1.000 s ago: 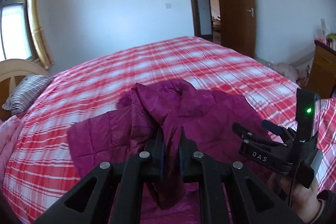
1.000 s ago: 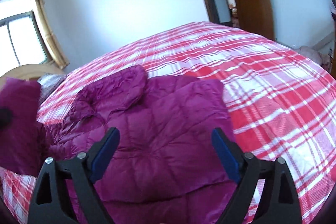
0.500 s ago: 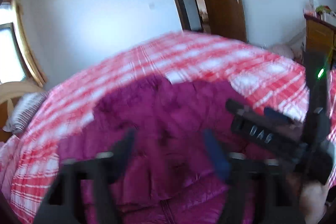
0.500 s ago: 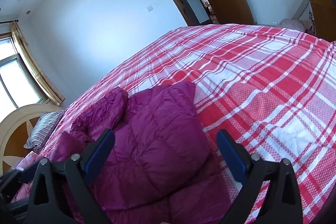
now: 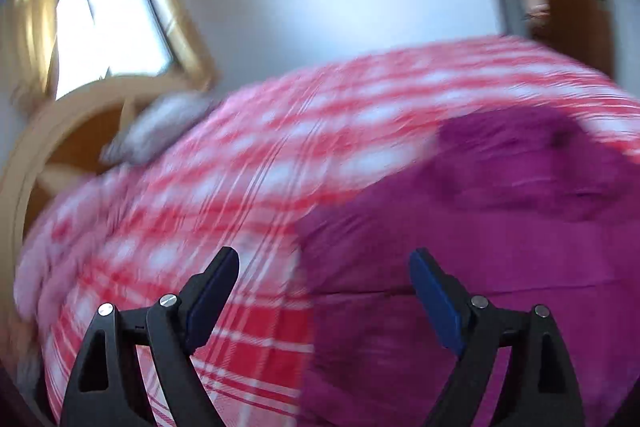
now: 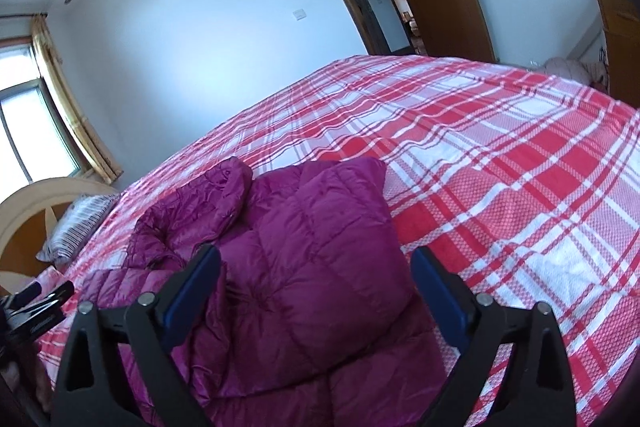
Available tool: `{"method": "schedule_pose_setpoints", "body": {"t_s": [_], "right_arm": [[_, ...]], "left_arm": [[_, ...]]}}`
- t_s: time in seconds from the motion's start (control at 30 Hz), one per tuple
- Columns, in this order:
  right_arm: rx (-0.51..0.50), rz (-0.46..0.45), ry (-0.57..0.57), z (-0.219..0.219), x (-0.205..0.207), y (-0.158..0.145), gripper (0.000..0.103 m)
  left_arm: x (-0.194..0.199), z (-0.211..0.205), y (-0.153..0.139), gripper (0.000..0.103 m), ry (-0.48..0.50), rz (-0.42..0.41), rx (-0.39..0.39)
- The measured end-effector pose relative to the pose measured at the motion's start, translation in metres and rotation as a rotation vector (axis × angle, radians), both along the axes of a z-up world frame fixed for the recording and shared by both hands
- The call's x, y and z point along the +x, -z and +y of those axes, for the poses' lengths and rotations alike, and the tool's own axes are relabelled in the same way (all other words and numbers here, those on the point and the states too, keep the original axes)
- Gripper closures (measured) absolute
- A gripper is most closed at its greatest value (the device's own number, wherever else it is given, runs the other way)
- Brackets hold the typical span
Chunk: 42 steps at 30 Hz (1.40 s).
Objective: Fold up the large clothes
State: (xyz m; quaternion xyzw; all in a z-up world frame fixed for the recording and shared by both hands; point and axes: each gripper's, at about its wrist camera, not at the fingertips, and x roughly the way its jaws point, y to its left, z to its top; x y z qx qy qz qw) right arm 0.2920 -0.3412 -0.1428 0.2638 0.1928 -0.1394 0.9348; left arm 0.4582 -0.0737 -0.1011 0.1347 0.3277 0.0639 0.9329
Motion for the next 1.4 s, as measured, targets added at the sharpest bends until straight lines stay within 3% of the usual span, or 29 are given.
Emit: {"method": "schedule_pose_setpoints", "body": {"t_s": [0.07, 0.1, 0.17, 0.3, 0.37, 0.47, 0.53, 0.63, 0.73, 0.93, 1.4], "right_arm": [[-0.035, 0.009, -0.009, 0.006, 0.002, -0.005, 0.009], [-0.068, 0.024, -0.008, 0.011, 0.003, -0.009, 0.011], [-0.155, 0.056, -0.037, 0.028, 0.008, -0.024, 0.022], [-0.254, 0.073, -0.189, 0.079, 0.026, -0.049, 0.028], [-0.299, 0.095, -0.283, 0.109, 0.042, -0.052, 0.028], [-0.332, 0.165, -0.334, 0.131, 0.072, -0.035, 0.033], [-0.33, 0.231, -0.328, 0.13, 0.089, -0.016, 0.033], [-0.298, 0.284, -0.315, 0.122, 0.097, 0.008, 0.034], [-0.27, 0.292, -0.309, 0.116, 0.095, 0.01, 0.033], [-0.262, 0.325, -0.321, 0.117, 0.097, 0.017, 0.033], [-0.342, 0.394, -0.299, 0.128, 0.105, 0.022, 0.032]], "left_arm": [[0.018, 0.012, 0.027, 0.016, -0.006, 0.121, -0.035], [0.019, 0.011, 0.036, 0.016, -0.006, 0.137, -0.038], [0.013, 0.005, 0.045, 0.016, 0.006, 0.105, -0.006], [0.008, -0.01, 0.05, 0.016, 0.029, 0.071, 0.068], [0.006, -0.009, 0.041, 0.016, 0.025, 0.049, 0.063], [-0.005, -0.008, 0.018, 0.016, 0.018, -0.012, -0.008], [-0.007, -0.014, 0.011, 0.016, 0.04, -0.032, -0.009], [0.002, -0.032, 0.024, 0.016, 0.09, 0.016, 0.03], [0.01, -0.041, 0.045, 0.016, 0.108, 0.079, 0.051], [0.018, -0.03, 0.052, 0.009, 0.09, 0.118, -0.007], [0.018, -0.029, 0.059, 0.007, 0.078, 0.12, 0.003]]}}
